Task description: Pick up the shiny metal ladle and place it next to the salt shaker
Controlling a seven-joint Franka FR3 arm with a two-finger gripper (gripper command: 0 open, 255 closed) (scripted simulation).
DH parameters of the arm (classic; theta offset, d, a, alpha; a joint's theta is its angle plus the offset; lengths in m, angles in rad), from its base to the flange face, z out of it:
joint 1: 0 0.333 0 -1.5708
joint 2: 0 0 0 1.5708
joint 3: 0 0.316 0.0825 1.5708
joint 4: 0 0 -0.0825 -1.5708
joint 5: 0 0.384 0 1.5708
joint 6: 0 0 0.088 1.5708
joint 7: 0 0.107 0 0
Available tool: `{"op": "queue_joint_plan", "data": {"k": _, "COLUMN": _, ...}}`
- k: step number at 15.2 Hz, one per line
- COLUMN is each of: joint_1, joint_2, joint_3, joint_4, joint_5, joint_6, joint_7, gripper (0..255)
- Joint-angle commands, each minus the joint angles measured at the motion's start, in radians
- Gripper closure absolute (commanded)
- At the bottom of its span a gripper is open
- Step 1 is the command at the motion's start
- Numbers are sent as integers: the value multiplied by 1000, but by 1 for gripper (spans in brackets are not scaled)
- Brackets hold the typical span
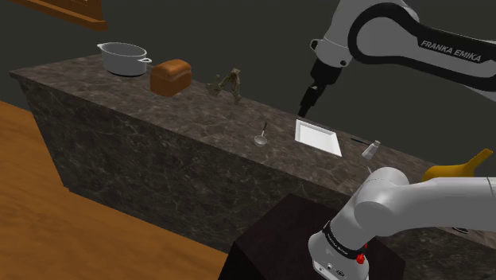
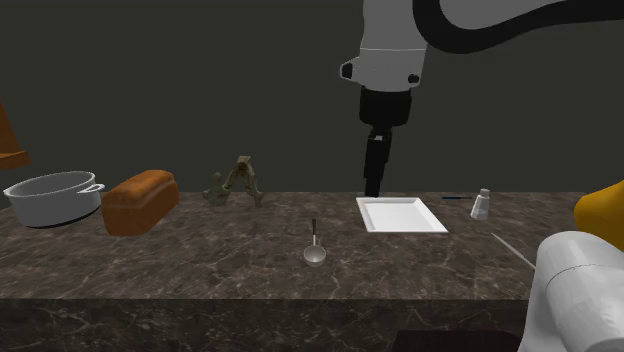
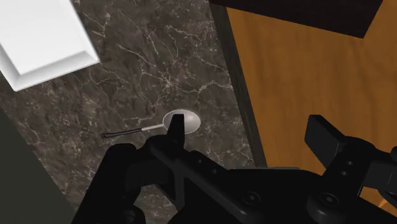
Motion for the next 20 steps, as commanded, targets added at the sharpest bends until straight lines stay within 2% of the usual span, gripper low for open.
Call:
{"op": "queue_joint_plan", "data": {"k": 1, "joint_1": 0, "joint_2": 0, "joint_3": 0, "joint_4": 0, "joint_5": 0, "joint_6": 0, "joint_7": 0, "gripper": 0}}
{"op": "queue_joint_plan", "data": {"k": 10, "joint_1": -119, "joint_2": 287, "joint_3": -2, "joint_4": 8, "joint_5": 58, "joint_6": 266, "joint_7": 288, "gripper": 0}}
{"op": "queue_joint_plan", "data": {"k": 20, "joint_1": -221, "joint_2": 619, "joint_3": -45, "joint_4": 88, "joint_5": 127, "joint_6": 513, "joint_7": 558, "gripper": 0}}
